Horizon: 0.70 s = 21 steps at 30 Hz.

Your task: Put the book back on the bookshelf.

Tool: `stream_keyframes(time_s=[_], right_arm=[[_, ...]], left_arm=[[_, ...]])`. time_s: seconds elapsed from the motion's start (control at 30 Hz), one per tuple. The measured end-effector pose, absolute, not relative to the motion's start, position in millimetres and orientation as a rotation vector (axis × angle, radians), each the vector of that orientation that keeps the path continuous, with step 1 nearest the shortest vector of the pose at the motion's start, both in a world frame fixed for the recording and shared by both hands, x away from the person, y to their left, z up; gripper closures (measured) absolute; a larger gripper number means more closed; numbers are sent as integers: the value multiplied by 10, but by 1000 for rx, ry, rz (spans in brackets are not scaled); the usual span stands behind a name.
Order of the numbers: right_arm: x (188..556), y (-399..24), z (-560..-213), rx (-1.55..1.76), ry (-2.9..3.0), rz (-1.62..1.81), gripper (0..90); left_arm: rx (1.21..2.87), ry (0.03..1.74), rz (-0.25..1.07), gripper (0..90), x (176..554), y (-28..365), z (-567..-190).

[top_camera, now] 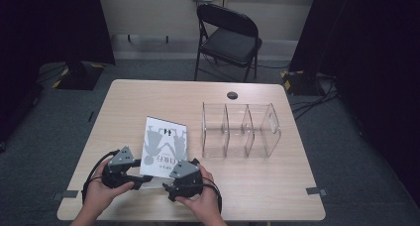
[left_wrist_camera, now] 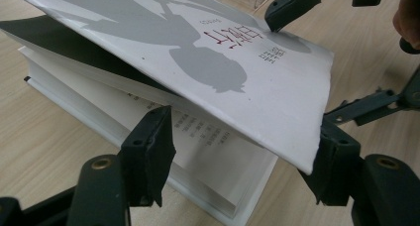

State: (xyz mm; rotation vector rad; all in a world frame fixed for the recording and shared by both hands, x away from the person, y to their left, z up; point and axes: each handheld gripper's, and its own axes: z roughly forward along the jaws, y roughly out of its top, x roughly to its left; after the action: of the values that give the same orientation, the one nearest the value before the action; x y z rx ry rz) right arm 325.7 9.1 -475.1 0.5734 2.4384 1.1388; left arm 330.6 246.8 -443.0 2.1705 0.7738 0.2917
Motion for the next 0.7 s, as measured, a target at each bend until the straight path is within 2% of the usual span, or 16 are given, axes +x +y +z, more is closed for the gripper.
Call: stream_keyframes(time_s=[0.5,0.57,0.7], right_arm=[[3366,283,-4804,615,2339,1076,102],[3369,269,-4796,602,2343,1079,136],[3352,257,-4742,491,2354,1084,277]], left_arm=[[2188,769,303,352,3308,2459,-4417],[2200,767,315,351,3303,2465,-4432],[2196,771,328,350,3290,2484,-4490]])
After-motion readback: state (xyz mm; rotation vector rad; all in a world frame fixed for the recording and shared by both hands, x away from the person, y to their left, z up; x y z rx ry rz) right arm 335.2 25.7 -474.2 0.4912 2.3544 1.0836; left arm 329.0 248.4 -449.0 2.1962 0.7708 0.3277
